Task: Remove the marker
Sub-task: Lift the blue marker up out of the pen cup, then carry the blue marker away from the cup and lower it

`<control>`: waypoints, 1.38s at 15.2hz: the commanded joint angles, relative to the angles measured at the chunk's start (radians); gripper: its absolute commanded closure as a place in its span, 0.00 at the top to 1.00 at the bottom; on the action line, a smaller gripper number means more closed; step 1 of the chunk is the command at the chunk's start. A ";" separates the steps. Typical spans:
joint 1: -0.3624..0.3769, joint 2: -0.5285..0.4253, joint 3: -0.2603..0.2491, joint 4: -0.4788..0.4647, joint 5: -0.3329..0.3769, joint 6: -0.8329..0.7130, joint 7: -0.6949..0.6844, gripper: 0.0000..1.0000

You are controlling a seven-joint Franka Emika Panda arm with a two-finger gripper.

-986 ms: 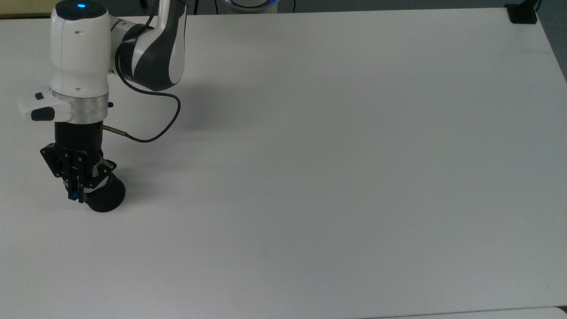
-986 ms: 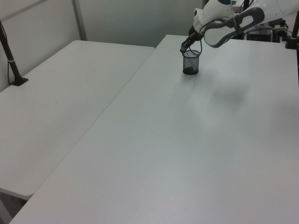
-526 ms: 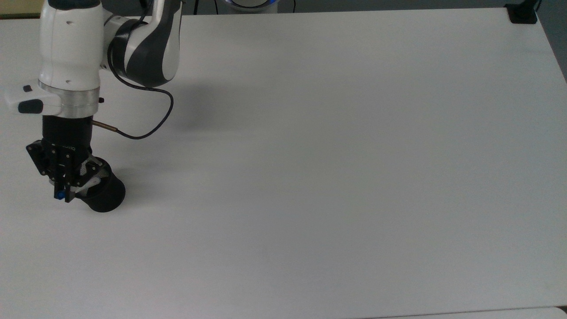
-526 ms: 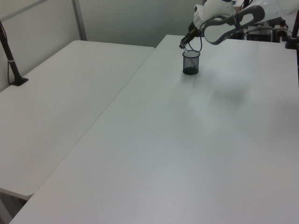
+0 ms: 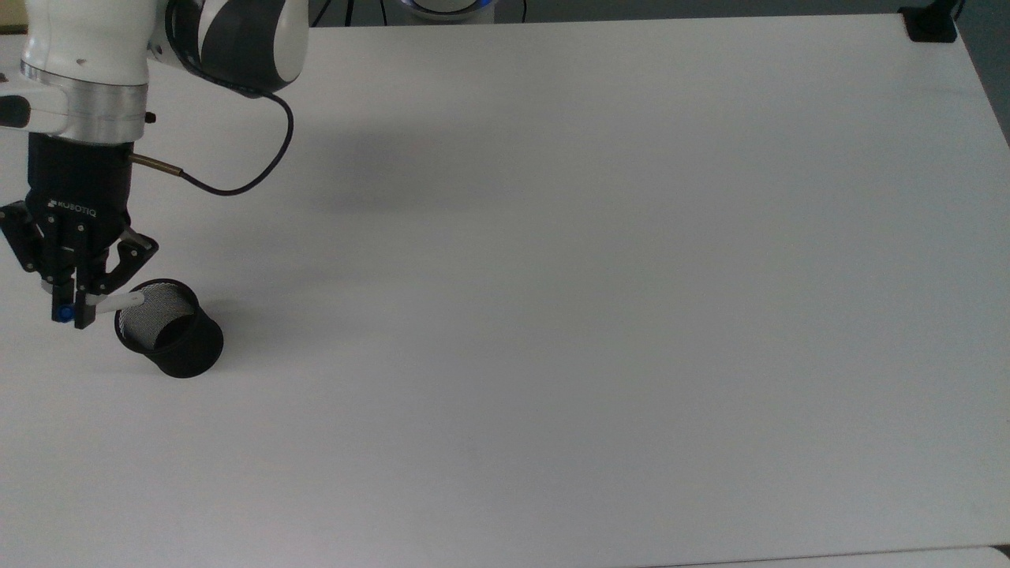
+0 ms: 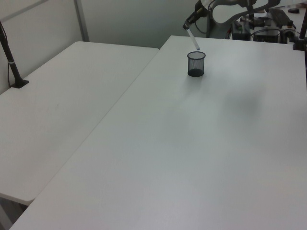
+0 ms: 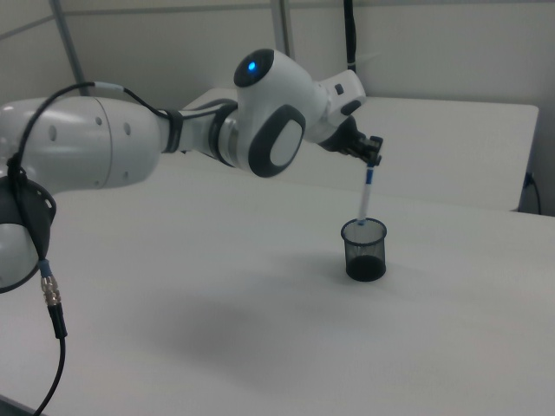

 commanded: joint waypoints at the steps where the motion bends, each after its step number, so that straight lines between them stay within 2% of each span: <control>1: 0.042 -0.064 0.027 -0.035 0.000 -0.225 -0.036 0.05; 6: 0.094 -0.052 0.062 -0.047 0.003 -0.332 -0.045 0.07; 14: 0.165 0.057 0.065 -0.061 0.003 -0.320 -0.038 0.07; 17: 0.170 0.060 0.065 -0.062 0.007 -0.320 -0.025 0.12; 19: 0.179 0.077 0.065 -0.059 0.006 -0.315 -0.005 0.36; 20: 0.183 0.076 0.065 -0.058 0.006 -0.315 -0.002 0.67; 21: 0.188 0.070 0.065 -0.056 0.006 -0.317 0.008 0.83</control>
